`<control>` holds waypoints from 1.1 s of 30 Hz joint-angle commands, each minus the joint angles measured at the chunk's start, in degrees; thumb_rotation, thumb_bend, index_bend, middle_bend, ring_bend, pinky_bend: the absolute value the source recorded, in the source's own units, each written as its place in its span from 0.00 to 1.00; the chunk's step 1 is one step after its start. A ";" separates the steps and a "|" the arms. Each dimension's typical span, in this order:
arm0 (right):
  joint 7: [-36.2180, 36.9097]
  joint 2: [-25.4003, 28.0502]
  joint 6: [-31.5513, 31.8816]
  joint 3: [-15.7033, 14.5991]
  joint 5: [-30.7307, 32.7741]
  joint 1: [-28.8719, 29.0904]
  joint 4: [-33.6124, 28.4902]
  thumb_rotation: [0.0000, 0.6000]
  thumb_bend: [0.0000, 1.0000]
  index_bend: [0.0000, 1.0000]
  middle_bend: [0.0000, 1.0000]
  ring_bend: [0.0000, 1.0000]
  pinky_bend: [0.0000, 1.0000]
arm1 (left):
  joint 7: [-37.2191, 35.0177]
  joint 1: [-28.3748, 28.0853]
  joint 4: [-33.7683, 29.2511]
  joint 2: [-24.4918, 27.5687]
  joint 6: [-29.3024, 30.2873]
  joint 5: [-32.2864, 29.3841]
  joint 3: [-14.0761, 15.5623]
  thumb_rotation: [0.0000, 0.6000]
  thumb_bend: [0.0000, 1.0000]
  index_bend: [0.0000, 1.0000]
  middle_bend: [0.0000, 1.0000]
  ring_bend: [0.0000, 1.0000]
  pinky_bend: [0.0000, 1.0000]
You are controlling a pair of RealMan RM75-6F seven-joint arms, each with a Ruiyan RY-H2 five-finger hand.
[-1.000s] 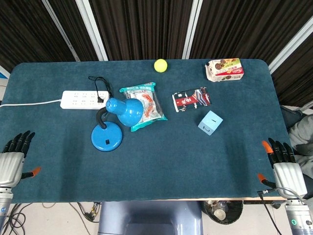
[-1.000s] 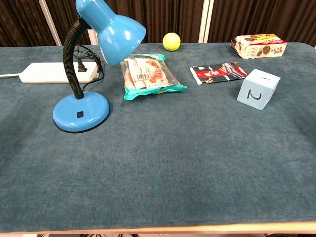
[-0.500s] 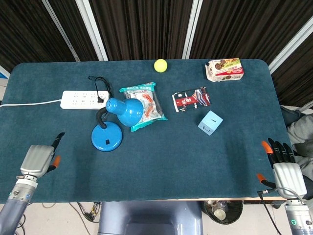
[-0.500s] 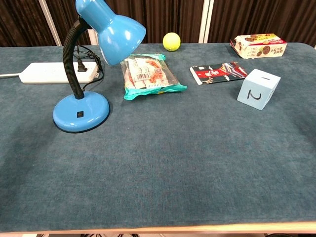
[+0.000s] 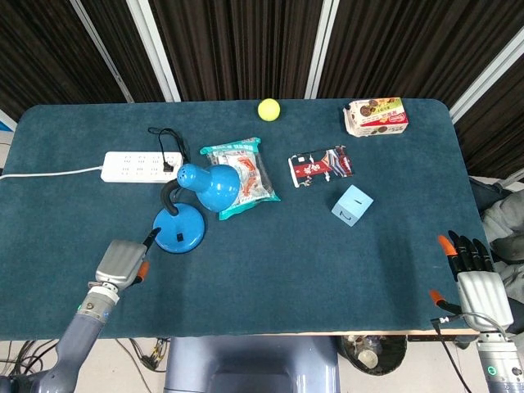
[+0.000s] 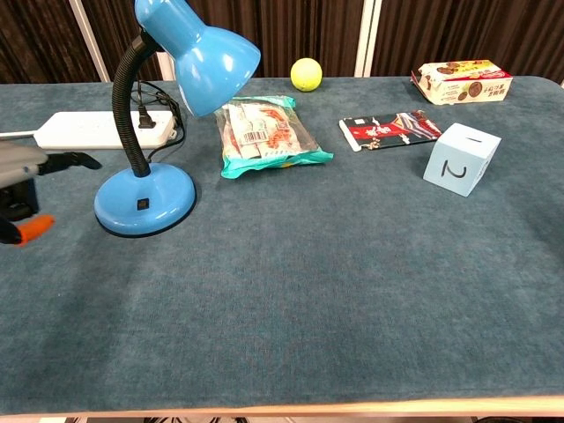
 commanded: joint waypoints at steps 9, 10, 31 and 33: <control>0.19 0.01 -0.12 -0.06 0.02 0.01 -0.24 1.00 0.24 0.00 0.00 0.00 0.00 | 5.57 -5.03 1.05 -7.04 2.64 -8.60 0.54 1.00 0.54 0.06 0.95 0.89 0.95; 0.22 0.02 -0.14 -0.05 0.05 0.01 -0.25 1.00 0.24 0.00 0.00 0.00 0.00 | 5.65 -5.21 1.11 -7.33 2.84 -8.87 0.63 1.00 0.54 0.06 0.95 0.89 0.95; 0.47 0.11 -0.14 0.00 0.14 0.00 -0.46 1.00 0.24 0.00 0.00 0.00 0.00 | 5.43 -7.84 2.53 -9.68 5.51 -11.03 3.43 1.00 0.54 0.08 0.95 0.89 0.95; 0.48 0.11 -0.11 0.00 0.13 -0.01 -0.44 1.00 0.24 0.00 0.00 0.00 0.00 | 5.23 -7.86 2.55 -9.77 5.63 -11.13 3.68 1.00 0.54 0.08 0.95 0.89 0.95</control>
